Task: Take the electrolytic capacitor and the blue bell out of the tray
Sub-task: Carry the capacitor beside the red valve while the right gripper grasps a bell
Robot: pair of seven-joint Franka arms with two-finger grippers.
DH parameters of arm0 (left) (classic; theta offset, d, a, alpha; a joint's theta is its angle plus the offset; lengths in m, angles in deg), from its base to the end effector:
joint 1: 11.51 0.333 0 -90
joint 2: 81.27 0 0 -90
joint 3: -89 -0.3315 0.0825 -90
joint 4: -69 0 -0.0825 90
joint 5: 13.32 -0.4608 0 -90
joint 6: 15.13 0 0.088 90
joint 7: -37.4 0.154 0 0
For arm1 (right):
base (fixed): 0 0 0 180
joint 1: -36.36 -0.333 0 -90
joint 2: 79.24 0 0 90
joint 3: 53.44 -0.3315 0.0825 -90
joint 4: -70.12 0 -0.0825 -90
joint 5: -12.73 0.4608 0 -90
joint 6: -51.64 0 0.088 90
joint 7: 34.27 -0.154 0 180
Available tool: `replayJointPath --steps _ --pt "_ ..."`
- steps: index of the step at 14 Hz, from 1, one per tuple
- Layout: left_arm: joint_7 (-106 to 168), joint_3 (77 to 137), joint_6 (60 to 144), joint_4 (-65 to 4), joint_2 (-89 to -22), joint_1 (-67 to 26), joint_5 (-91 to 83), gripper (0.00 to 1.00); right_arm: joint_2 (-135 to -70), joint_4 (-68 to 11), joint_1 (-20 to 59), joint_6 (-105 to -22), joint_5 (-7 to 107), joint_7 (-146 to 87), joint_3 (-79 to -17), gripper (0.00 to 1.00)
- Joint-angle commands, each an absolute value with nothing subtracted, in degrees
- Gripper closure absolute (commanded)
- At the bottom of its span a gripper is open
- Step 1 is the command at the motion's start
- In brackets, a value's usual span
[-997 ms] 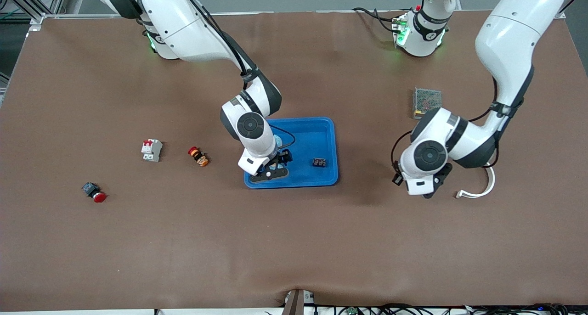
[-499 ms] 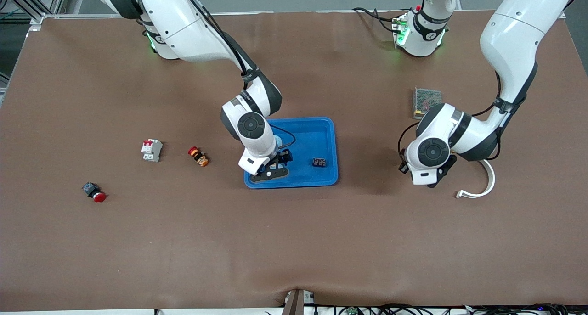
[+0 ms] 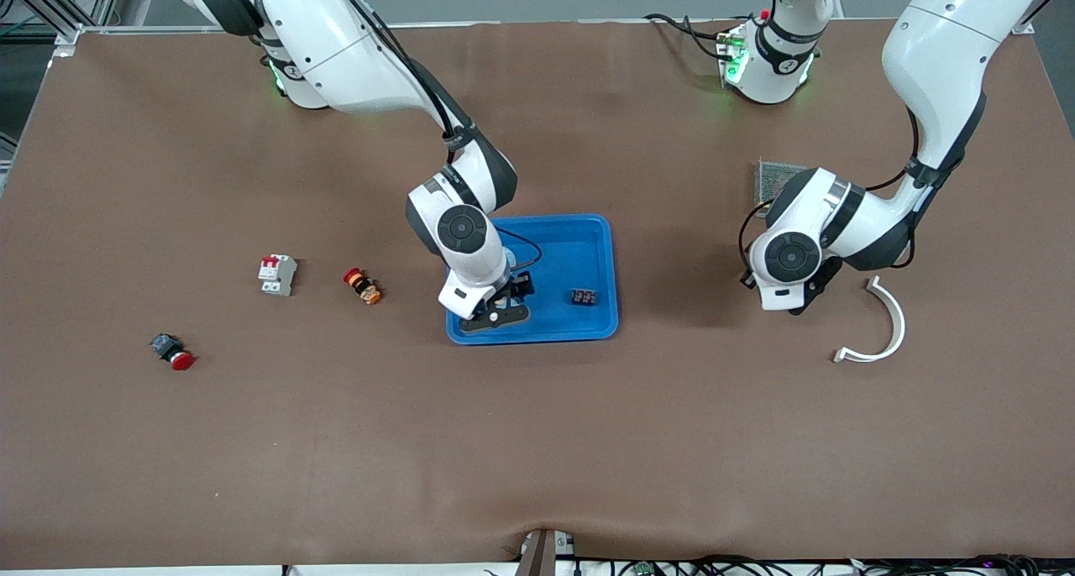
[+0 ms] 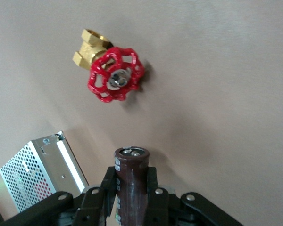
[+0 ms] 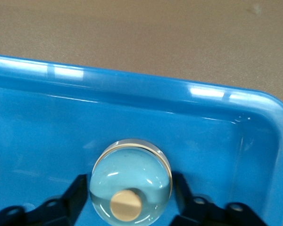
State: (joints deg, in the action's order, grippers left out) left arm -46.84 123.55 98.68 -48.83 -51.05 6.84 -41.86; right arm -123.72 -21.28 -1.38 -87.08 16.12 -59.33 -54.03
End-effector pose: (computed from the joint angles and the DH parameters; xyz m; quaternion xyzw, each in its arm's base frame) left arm 0.5521 -0.1385 0.1005 -0.8836 -0.4079 0.1070 0.2035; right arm 0.6005 0.4768 0.0890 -0.9951 -0.0923 -0.0086 0.0331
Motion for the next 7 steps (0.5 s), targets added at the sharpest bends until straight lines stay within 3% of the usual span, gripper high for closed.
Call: replayJointPath --steps 1,3,6,7 --pt "-46.19 124.07 98.69 -50.44 -51.57 8.26 -44.60 1.00 -124.59 -20.05 -2.05 -87.23 15.81 -59.93 -53.53 0.42" --pt "-46.19 123.98 98.69 -50.27 -50.42 9.05 -46.10 1.00 -124.59 -19.96 -2.05 -87.14 15.98 -59.93 -53.53 0.54" --pt "-46.28 123.98 98.78 -50.01 -49.19 9.58 -46.72 0.99 -124.42 -19.79 -1.87 -86.96 16.16 -59.93 -53.53 0.57" --pt "-46.28 123.98 98.78 -49.74 -48.84 9.58 -46.72 0.85 -124.33 -19.70 -1.78 -86.79 16.16 -60.02 -53.53 0.57"
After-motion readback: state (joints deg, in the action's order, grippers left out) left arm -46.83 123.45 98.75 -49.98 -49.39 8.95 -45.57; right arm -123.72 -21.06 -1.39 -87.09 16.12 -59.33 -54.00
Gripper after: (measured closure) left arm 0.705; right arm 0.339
